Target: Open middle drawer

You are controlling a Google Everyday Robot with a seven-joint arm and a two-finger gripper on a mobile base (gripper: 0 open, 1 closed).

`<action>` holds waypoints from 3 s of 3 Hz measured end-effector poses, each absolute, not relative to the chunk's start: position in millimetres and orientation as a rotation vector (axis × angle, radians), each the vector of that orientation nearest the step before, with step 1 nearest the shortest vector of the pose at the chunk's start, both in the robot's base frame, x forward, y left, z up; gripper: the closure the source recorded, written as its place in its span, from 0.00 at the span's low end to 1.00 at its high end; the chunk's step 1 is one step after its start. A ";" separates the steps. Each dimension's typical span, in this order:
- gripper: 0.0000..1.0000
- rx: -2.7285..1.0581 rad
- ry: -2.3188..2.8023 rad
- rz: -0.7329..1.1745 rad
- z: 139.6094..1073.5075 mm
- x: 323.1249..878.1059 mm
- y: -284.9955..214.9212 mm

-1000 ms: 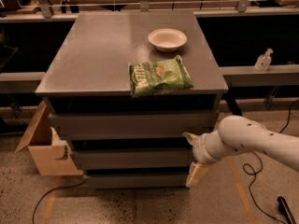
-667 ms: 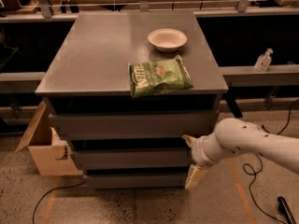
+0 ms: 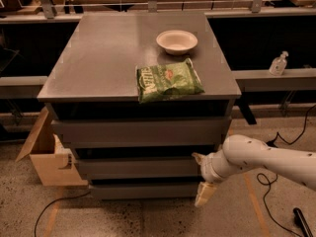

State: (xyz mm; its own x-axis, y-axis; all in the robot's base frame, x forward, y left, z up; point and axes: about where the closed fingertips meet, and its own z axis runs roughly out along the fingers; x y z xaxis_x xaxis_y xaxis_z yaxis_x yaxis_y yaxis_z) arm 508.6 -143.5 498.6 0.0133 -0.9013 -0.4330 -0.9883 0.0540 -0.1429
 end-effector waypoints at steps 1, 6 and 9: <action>0.00 -1.885 1.925 0.249 476.4 513.7 -142.1; 0.00 -1.822 1.780 0.208 426.6 594.2 -107.1; 0.65 -1.852 1.774 0.259 413.2 607.5 -99.3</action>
Offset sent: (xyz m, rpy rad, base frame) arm 0.0405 0.0093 -0.0579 0.0160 -0.1253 -0.0214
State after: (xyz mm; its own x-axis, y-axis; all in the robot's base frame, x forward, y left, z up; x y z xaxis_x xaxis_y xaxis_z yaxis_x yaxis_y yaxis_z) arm 607.5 -99.3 413.2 0.1076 -0.8587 -0.5011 -0.9661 0.0286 -0.2565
